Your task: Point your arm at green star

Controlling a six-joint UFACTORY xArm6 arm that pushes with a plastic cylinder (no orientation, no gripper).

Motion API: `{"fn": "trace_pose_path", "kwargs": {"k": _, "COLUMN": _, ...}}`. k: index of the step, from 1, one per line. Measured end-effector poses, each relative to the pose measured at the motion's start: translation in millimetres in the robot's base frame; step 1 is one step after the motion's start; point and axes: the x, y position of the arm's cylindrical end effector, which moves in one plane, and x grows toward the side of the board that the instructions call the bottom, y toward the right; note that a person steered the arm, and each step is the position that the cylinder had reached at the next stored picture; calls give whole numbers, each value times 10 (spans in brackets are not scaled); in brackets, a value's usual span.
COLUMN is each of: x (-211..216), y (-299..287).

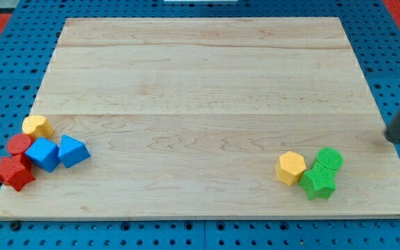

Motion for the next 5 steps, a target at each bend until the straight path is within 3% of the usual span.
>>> {"fn": "trace_pose_path", "kwargs": {"k": 1, "x": 667, "y": -142}}
{"fn": "trace_pose_path", "kwargs": {"k": 2, "x": 1014, "y": -311}}
{"fn": "trace_pose_path", "kwargs": {"k": 5, "x": 905, "y": -1004}}
